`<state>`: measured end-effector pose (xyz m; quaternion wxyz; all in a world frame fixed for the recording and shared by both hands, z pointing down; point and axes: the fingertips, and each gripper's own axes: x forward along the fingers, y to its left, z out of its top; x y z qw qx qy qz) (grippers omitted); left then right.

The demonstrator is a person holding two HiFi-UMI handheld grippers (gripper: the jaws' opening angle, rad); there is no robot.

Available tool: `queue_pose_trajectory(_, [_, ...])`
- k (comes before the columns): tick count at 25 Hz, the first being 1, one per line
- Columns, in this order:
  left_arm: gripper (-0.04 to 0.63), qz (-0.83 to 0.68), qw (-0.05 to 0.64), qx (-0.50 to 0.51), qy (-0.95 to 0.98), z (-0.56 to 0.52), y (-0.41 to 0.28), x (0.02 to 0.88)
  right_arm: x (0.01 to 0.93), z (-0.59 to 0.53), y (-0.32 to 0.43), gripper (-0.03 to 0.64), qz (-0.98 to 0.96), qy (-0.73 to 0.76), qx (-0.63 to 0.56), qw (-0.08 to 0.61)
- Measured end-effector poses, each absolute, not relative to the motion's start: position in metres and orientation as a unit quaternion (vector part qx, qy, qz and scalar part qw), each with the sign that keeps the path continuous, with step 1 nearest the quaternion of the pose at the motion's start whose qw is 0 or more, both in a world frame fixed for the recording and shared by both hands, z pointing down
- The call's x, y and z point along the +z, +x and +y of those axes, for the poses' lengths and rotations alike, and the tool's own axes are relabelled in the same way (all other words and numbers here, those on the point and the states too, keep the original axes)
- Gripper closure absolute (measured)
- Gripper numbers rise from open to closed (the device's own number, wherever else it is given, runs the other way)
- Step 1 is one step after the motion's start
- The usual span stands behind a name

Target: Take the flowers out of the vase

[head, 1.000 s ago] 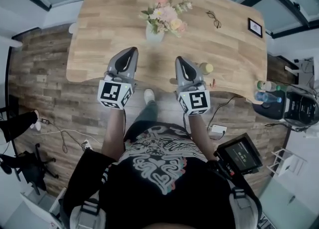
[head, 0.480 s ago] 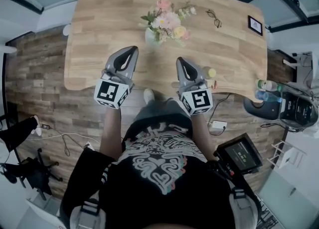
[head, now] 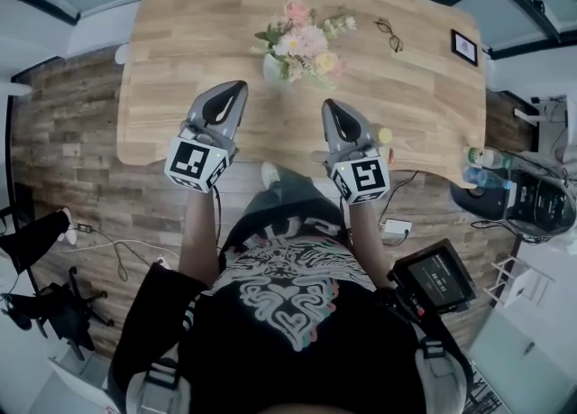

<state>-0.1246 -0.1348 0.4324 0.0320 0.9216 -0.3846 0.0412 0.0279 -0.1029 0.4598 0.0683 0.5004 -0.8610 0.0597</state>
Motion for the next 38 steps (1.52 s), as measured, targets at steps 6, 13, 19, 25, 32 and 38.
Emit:
queue_pose_trajectory(6, [0.606,-0.371,0.029,0.037,0.928,-0.142,-0.123,0.435,0.464,-0.112,0.027,0.615,-0.868,0.487,0.072,0.062])
queue_pose_trajectory(13, [0.606,-0.357,0.024,0.042,0.933,-0.153,-0.115,0.437,0.472,-0.123,0.037,0.607,-0.867,0.488,0.074,0.066])
queue_pose_trajectory(19, [0.606,-0.337,0.014,0.056,0.940,-0.159,-0.103,0.441,0.481,-0.128,0.034,0.560,-0.871,0.478,0.086,0.070])
queue_pose_trajectory(25, [0.604,-0.328,0.025,0.070,0.942,-0.162,-0.096,0.439,0.491,-0.140,0.029,0.488,-0.875,0.468,0.096,0.073])
queue_pose_trajectory(32, [0.545,-0.301,0.041,0.079,0.949,-0.171,-0.093,0.445,0.506,-0.158,0.023,0.446,-0.875,0.464,0.113,0.084])
queue_pose_trajectory(38, [0.498,-0.254,0.013,0.108,0.961,-0.187,-0.082,0.456,0.510,-0.178,0.017,0.377,-0.880,0.454,0.099,0.101])
